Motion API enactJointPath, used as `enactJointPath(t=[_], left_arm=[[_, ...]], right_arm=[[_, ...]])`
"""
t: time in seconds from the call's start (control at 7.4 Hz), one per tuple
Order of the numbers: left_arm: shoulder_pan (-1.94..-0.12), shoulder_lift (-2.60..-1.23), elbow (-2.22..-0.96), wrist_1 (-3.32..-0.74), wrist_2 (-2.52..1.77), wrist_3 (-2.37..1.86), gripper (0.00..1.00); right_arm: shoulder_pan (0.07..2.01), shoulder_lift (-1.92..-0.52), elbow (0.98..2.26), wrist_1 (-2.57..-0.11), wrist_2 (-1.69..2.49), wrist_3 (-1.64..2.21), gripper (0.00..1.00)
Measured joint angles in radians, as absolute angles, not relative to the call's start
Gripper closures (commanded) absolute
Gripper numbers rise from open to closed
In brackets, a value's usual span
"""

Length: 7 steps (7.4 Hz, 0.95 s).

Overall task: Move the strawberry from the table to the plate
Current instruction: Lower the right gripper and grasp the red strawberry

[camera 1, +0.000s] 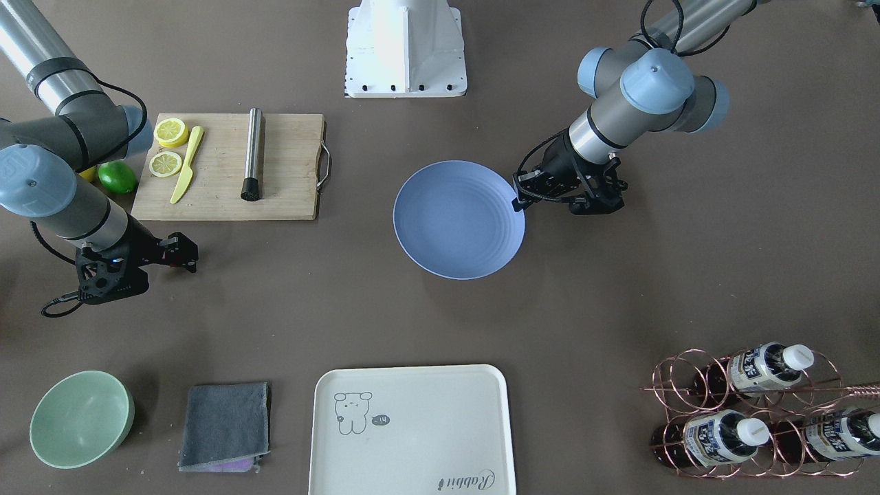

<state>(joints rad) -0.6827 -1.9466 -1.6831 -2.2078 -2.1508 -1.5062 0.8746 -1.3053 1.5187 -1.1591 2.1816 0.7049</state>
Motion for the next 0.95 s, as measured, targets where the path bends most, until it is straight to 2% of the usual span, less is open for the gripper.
enactJointPath(t=[0.41, 0.54, 0.68, 0.81, 0.95], left_arm=[[-0.638, -1.944, -1.678, -2.207, -2.096, -1.508, 1.0], [-0.626, -1.942, -1.676, -2.207, -2.084, -1.508, 1.0], [-0.62, -1.941, -1.676, -2.207, -2.078, -1.508, 1.0], [-0.618, -1.94, -1.675, -2.207, -2.076, -1.508, 1.0], [-0.615, -1.94, -1.675, -2.207, -2.071, -1.508, 1.0]], right_arm=[[0.862, -1.329, 1.54, -1.162, 2.178, 0.706, 0.22], [0.851, -1.333, 1.547, -1.162, 2.176, 0.708, 0.28], [0.84, -1.334, 1.557, -1.163, 2.176, 0.724, 0.42], [0.832, -1.336, 1.564, -1.162, 2.176, 0.745, 0.52], [0.83, -1.34, 1.57, -1.162, 2.179, 0.752, 0.78]])
